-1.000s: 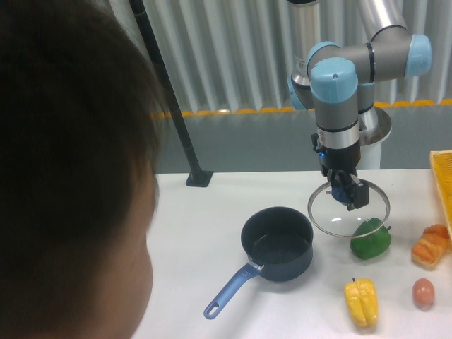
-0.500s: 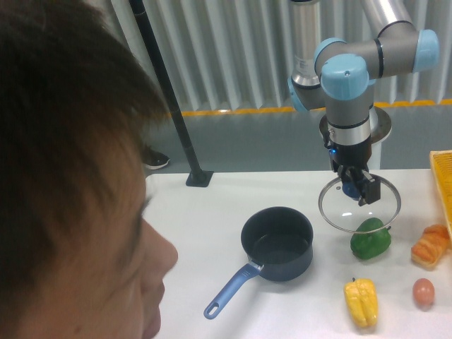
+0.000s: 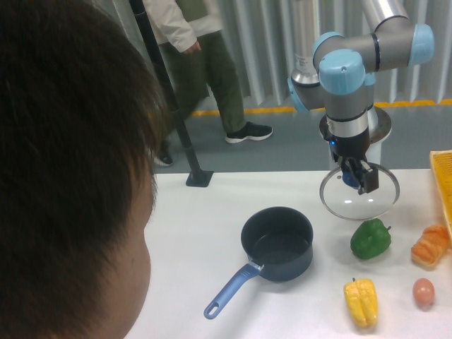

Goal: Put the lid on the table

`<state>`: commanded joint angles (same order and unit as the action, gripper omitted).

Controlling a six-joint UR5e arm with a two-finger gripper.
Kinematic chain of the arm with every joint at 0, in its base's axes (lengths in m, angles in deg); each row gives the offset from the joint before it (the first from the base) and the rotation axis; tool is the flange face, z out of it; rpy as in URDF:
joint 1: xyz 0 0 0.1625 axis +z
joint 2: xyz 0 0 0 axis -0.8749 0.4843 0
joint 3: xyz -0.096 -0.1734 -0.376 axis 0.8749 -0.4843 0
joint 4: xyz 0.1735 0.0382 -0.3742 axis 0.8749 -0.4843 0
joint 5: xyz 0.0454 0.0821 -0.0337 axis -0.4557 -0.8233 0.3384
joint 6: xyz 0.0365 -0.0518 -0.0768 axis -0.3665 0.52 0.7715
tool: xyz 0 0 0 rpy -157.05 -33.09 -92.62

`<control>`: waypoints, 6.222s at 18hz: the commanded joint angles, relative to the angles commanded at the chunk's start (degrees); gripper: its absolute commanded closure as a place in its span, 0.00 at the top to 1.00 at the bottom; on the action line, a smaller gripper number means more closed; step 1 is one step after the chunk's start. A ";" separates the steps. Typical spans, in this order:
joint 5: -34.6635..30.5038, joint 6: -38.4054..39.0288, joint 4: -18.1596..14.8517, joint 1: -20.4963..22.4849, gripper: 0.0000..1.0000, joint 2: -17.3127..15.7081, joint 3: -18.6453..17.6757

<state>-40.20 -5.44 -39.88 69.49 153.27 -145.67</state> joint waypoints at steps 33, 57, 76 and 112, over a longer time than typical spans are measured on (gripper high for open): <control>-4.48 0.97 1.49 -8.26 0.37 3.25 -8.79; -4.57 2.81 6.50 -9.50 0.37 7.73 -8.44; -5.45 2.90 8.53 -9.58 0.55 9.66 -8.62; -5.89 2.46 8.79 -7.04 1.00 5.27 -1.24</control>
<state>-46.09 -2.98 -31.09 62.45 158.54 -146.91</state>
